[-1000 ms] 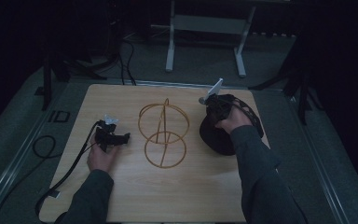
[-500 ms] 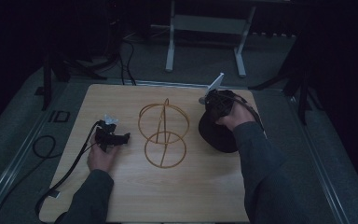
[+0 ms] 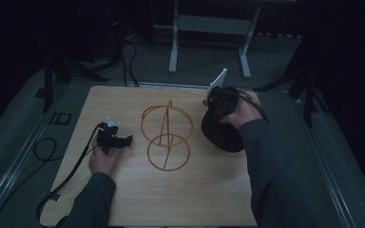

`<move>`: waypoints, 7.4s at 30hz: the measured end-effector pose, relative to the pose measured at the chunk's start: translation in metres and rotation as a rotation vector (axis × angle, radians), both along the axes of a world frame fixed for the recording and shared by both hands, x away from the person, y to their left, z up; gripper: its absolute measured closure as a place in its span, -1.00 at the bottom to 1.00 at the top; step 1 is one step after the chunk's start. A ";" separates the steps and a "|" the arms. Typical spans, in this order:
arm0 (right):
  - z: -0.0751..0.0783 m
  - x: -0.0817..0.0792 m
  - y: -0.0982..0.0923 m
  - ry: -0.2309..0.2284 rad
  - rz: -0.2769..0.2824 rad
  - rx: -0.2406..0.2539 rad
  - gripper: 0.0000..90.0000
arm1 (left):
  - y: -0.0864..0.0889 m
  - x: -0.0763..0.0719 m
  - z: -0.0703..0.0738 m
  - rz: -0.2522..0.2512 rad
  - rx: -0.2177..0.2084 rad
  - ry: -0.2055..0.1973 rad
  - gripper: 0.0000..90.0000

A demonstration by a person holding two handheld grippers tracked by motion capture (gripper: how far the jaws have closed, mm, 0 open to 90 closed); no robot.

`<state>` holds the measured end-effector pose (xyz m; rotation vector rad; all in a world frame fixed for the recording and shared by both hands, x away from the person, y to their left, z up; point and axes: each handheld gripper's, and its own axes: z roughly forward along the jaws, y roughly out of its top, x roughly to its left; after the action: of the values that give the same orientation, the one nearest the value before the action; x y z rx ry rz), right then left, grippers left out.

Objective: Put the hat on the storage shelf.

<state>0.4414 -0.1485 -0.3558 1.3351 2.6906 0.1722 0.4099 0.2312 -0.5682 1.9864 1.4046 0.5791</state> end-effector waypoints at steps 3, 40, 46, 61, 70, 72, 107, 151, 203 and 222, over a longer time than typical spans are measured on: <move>0.004 -0.001 0.001 0.001 0.016 0.002 0.77 | 0.000 0.000 0.000 0.001 -0.002 0.000 -0.68; 0.060 -0.030 0.014 -0.028 0.169 0.010 0.75 | 0.000 0.000 0.000 0.001 -0.001 0.000 -0.68; 0.064 -0.034 0.017 -0.022 0.189 0.015 0.75 | 0.000 0.000 0.000 0.001 -0.001 0.000 -0.68; 0.077 -0.045 0.021 -0.026 0.282 0.019 0.73 | 0.000 0.000 0.000 0.001 -0.001 0.000 -0.68; 0.083 -0.054 0.029 -0.054 0.340 0.000 0.74 | 0.000 0.000 0.000 0.001 -0.001 0.000 -0.68; 0.085 -0.057 0.032 -0.056 0.364 -0.004 0.74 | 0.000 0.000 0.000 0.001 -0.001 0.000 -0.68; 0.103 -0.080 0.077 -0.083 0.535 0.003 0.73 | 0.000 0.000 0.000 0.001 -0.001 0.000 -0.68; 0.097 -0.095 0.132 -0.062 0.660 -0.007 0.72 | 0.000 0.000 0.000 0.001 0.000 -0.002 -0.68; 0.061 -0.096 0.175 -0.008 0.788 0.039 0.48 | 0.000 0.000 0.000 0.002 -0.003 0.000 -0.68; 0.042 -0.088 0.180 -0.045 0.778 0.023 0.84 | 0.000 0.000 0.000 0.002 -0.002 0.000 -0.68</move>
<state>0.3539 0.0313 -0.3141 0.2154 3.0108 0.2962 0.4100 0.2311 -0.5681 1.9832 1.4069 0.5781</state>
